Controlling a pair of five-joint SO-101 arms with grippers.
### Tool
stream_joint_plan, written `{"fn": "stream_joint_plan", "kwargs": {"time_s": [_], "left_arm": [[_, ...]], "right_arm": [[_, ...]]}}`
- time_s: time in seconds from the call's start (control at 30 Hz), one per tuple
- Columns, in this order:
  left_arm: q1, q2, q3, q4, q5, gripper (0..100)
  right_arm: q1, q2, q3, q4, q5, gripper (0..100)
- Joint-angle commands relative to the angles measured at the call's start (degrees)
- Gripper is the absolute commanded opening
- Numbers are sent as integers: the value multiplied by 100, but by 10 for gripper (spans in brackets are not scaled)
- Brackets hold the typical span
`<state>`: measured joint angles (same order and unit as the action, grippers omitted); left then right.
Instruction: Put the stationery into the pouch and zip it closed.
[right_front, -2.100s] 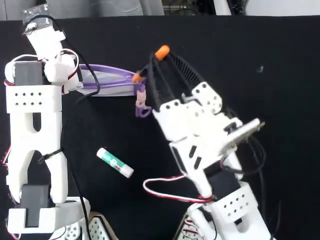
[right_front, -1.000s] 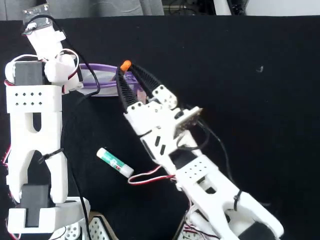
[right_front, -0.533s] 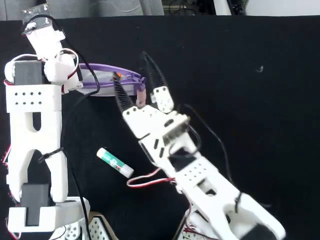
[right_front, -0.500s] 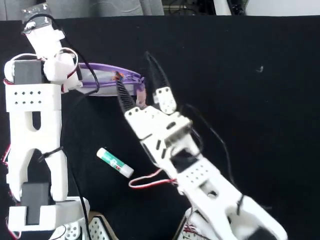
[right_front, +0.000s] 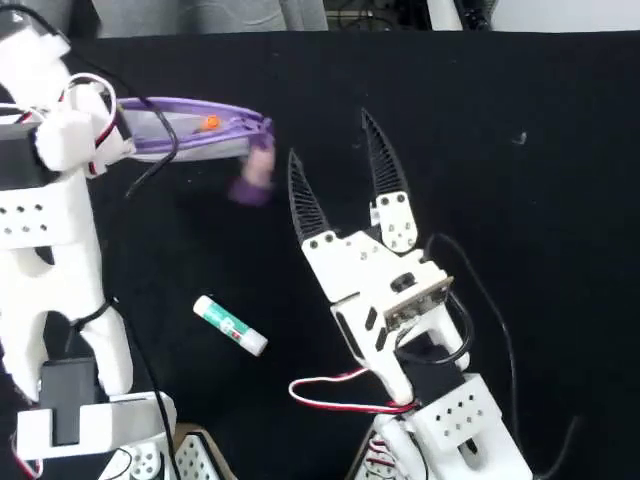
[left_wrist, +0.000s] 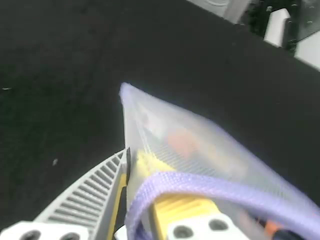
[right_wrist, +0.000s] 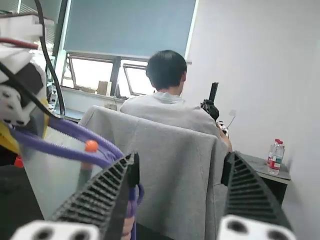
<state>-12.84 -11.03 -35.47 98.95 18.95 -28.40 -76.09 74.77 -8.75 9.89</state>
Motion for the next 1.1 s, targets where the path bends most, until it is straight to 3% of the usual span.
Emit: {"fn": "stream_joint_plan", "kwargs": {"time_s": [0.0,0.1,0.23,0.27,0.4,0.43,0.5,0.63,0.77,0.93,1.07], "left_arm": [[-31,-273,-831,193,308,29],[699,-237,-277,70,-193,29],[-699,-501,-1042,79,290,29],[-708,-519,-1042,141,281,29],[822,-325,-13,176,-668,29],[936,-299,207,167,-765,29],[699,-325,75,158,-580,29],[-637,-651,-787,141,70,29],[400,-589,-31,141,-703,29],[-84,-589,629,-290,-123,29],[541,-633,884,-378,-545,29]], "right_arm": [[-18,-22,-347,114,53,254],[-18,31,-347,88,70,254],[-18,22,-347,97,79,254],[-18,22,-347,105,79,254],[-18,22,-356,114,70,254],[-18,22,-356,114,79,254],[-18,22,-356,114,79,254],[-18,22,-356,123,79,254],[-18,40,-356,123,79,254],[-18,40,-356,132,79,254],[-26,40,-347,132,79,254]]}}
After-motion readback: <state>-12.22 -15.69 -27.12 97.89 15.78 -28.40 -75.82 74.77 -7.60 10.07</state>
